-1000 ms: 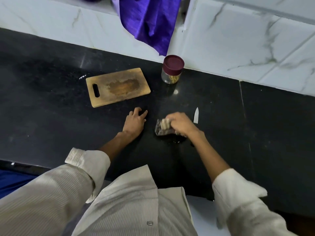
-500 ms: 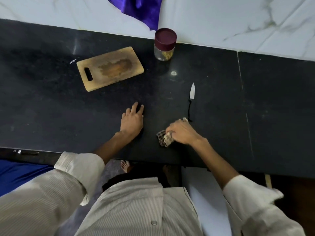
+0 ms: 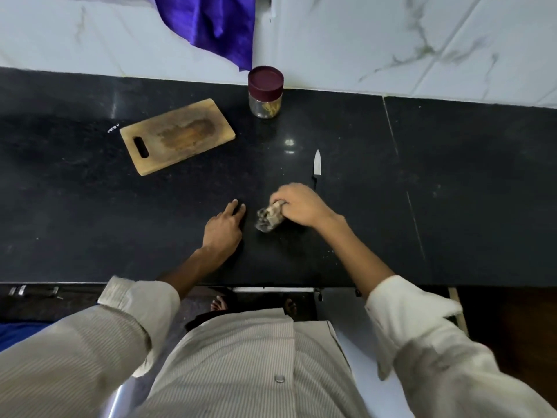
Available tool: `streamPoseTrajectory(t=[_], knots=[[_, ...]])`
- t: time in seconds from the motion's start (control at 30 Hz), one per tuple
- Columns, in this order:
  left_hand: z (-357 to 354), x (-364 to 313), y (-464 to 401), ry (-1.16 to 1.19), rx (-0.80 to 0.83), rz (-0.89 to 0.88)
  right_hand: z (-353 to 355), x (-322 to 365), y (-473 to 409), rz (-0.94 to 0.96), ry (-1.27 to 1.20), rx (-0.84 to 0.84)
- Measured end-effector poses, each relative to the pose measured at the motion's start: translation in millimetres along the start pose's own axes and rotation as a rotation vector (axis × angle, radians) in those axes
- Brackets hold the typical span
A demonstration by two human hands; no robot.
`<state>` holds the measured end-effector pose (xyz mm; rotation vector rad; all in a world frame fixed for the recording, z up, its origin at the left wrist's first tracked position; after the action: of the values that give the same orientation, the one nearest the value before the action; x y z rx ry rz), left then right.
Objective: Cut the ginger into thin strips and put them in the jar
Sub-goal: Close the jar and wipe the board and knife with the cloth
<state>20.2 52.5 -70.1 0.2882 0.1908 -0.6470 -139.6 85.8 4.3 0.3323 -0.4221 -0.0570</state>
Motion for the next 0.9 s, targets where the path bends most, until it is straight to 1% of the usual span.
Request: streamPoseTrajectory(t=[0.13, 0.23, 0.3, 0.37, 0.4, 0.47, 0.57, 0.67, 0.77, 0.83, 0.9], knots=[[3, -4, 1, -0.029, 0.018, 0.056, -43, 1, 0, 0.036, 0.139, 0.181], [4, -16, 3, -0.047, -0.018, 0.096, -53, -23, 21, 0.034, 0.212, 0.171], [-3, -37, 5, -0.012, -0.019, 0.009, -52, -42, 39, 0.028, 0.237, 0.171], [-18, -67, 10, 0.012, 0.027, -0.133, -56, -66, 62, -0.001, 0.292, 0.208], [-25, -78, 12, 0.005, 0.054, -0.174, -59, -79, 74, -0.020, 0.325, 0.238], [-31, -91, 10, -0.025, 0.084, -0.199, -58, -106, 95, -0.081, 0.387, 0.322], [-30, -94, 6, -0.047, 0.082, -0.205, -42, -135, 116, -0.174, 0.379, 0.391], [-28, -91, 4, -0.015, 0.075, -0.236, -19, -126, 108, -0.158, 0.358, 0.311], [-20, -86, 1, 0.113, 0.003, -0.240, 3, -86, 79, -0.095, 0.304, 0.158], [-7, -71, 2, 0.176, -0.077, -0.190, 12, -55, 58, -0.051, 0.206, 0.094], [6, -50, 4, 0.191, -0.131, -0.124, 16, -24, 36, -0.011, 0.108, 0.055]])
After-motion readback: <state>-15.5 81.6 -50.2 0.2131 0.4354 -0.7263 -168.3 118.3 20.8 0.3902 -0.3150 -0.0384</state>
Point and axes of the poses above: each hand's wrist, its own y-axis away from the middle knuckle, its own z-axis out of the back of the hand, x = y × z, the point moved 6 cm from there along -y, towards the middle knuckle, and after that the axes turned 4 degrees about -z, right-handed, at the moved point
